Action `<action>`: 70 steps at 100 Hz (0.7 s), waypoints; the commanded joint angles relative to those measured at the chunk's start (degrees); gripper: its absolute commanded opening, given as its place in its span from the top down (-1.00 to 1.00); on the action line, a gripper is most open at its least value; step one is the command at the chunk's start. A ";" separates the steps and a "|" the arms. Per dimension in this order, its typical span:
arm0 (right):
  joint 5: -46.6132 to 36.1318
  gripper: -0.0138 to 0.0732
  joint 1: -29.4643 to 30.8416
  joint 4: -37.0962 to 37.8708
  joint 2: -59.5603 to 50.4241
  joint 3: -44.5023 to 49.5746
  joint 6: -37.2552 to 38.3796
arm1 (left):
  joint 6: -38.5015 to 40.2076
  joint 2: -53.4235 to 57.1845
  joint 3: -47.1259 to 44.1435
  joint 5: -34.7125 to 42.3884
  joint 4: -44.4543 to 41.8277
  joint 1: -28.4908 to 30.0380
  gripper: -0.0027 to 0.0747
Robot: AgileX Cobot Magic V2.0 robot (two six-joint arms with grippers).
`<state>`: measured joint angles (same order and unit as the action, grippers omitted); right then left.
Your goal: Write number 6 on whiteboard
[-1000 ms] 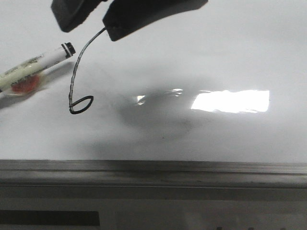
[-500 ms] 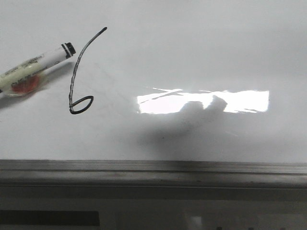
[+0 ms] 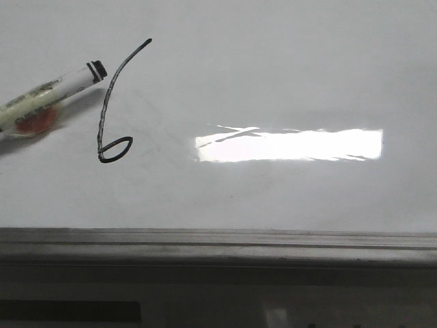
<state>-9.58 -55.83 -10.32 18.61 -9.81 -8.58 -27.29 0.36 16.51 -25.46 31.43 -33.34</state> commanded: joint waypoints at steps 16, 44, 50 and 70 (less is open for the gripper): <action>-5.04 0.83 -0.04 0.90 -4.32 1.65 -0.44 | 0.22 1.14 1.49 3.33 1.26 0.06 0.98; -5.04 0.83 -0.04 0.90 -4.22 1.62 -0.44 | 0.22 1.14 0.16 3.72 1.26 0.06 0.98; -5.04 0.83 -0.04 0.90 -4.22 1.62 -0.44 | 0.22 1.14 -0.65 3.58 1.15 0.06 0.98; -5.04 0.83 -0.04 0.90 -4.22 1.62 -0.44 | 0.54 1.14 -0.75 3.49 -11.04 3.16 0.98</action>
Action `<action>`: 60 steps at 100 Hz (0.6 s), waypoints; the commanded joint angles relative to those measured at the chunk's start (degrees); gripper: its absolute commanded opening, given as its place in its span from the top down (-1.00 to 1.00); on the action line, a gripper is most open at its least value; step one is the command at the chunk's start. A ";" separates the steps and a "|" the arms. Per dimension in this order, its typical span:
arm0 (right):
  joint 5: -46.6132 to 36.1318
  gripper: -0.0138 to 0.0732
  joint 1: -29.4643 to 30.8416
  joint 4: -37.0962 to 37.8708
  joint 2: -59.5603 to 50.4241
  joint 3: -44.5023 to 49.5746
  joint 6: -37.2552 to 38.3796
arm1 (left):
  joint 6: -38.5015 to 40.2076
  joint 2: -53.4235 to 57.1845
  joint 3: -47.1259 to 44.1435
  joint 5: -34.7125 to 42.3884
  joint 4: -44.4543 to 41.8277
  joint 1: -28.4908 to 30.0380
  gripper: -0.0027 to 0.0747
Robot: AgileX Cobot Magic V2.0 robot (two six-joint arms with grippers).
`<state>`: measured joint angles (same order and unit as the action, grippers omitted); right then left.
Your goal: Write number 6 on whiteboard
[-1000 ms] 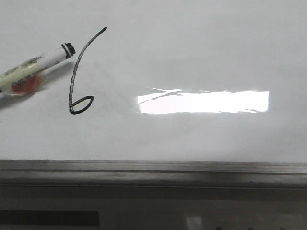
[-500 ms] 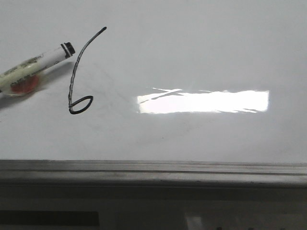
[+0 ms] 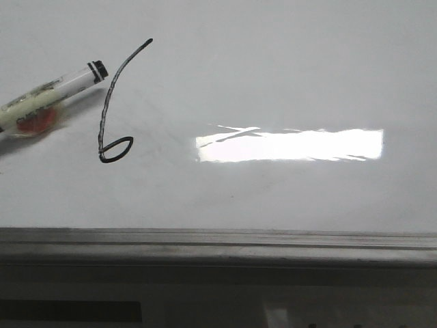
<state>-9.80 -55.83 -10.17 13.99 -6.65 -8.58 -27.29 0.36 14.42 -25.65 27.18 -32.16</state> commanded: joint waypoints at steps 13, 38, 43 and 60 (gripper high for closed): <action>-4.82 0.83 -0.04 0.75 0.40 -1.53 -0.44 | 14.99 1.14 1.03 4.23 -15.88 8.39 0.98; -4.82 0.83 -0.04 0.75 0.40 -1.53 -0.44 | 29.00 1.25 -9.95 25.65 -24.62 25.65 0.98; -4.82 0.83 -0.04 0.75 0.40 -1.53 -0.44 | 29.12 1.25 -12.09 28.86 -24.62 28.91 0.98; -4.82 0.83 -0.04 0.75 0.40 -1.53 -0.44 | 33.25 1.62 -15.89 25.65 -24.62 35.20 0.98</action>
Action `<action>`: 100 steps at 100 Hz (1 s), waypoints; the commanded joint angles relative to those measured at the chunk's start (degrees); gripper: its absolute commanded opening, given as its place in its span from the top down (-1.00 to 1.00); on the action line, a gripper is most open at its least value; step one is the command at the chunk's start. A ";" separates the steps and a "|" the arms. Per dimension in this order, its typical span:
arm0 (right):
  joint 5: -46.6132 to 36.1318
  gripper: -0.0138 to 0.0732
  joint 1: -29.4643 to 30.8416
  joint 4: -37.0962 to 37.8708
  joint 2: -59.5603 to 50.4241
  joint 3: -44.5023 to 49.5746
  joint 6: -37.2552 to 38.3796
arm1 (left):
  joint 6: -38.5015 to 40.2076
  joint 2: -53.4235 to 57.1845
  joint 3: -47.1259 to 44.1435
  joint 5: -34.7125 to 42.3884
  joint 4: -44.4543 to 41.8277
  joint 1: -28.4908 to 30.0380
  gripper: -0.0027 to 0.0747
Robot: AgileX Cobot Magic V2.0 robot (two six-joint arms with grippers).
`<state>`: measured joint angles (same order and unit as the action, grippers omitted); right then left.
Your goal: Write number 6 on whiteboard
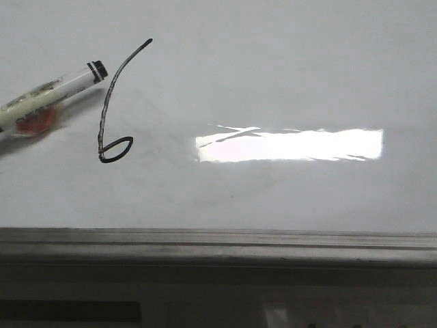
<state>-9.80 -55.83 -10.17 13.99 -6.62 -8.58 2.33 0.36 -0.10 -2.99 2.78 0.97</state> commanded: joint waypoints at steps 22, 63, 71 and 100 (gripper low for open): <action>-4.82 0.83 -0.04 0.75 0.40 -1.56 -0.44 | 7.04 1.62 -1.35 -13.95 -1.08 2.08 0.98; -4.82 0.83 -0.04 0.75 0.40 -1.56 -0.44 | 6.92 1.62 -1.24 -14.27 -1.18 2.08 0.98; -4.82 0.83 -0.04 0.75 0.40 -1.56 -0.44 | 6.92 1.62 -1.24 -14.27 -1.18 2.08 0.98; -4.82 0.83 -0.04 0.75 0.40 -1.56 -0.44 | 6.92 1.62 -1.24 -14.27 -1.18 2.08 0.98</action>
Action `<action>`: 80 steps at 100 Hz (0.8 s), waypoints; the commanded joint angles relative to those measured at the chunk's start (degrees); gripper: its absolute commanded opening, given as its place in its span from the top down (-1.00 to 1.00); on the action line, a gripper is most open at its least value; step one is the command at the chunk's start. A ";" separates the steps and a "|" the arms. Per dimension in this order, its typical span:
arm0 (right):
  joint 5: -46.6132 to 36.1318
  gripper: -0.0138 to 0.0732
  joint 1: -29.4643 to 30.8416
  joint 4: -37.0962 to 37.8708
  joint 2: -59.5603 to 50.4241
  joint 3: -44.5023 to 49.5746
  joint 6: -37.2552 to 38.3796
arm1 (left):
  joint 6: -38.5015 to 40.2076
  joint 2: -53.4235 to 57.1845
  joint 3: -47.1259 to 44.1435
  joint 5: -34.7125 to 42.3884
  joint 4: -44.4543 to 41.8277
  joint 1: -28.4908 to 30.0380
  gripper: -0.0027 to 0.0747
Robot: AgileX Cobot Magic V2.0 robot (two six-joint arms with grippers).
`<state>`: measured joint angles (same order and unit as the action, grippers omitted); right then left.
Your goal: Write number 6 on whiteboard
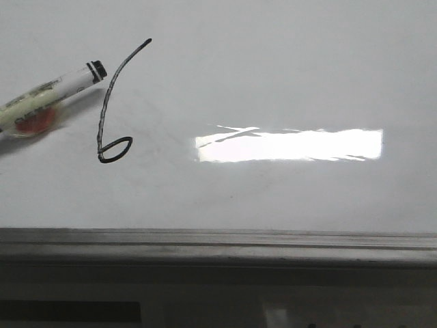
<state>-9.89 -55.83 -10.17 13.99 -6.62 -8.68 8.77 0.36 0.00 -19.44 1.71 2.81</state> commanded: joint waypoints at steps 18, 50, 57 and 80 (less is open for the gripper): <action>-4.37 0.83 7.75 0.75 0.40 -1.21 -0.33 | 0.48 1.62 -1.34 2.17 -0.11 0.23 0.98; -4.49 0.83 35.64 0.75 0.40 -1.08 -0.33 | 0.48 1.62 -1.34 2.17 -0.11 0.23 0.98; -4.61 0.83 39.87 0.75 0.40 -0.28 -0.33 | 0.48 1.62 -1.34 2.17 -0.11 0.23 0.98; -4.49 0.83 51.18 14.81 0.29 4.99 11.51 | 0.48 1.62 -1.34 2.17 -0.11 0.23 0.98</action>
<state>-10.05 -7.93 -3.40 13.99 -1.45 -4.35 8.77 0.36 0.00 -19.44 1.71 2.81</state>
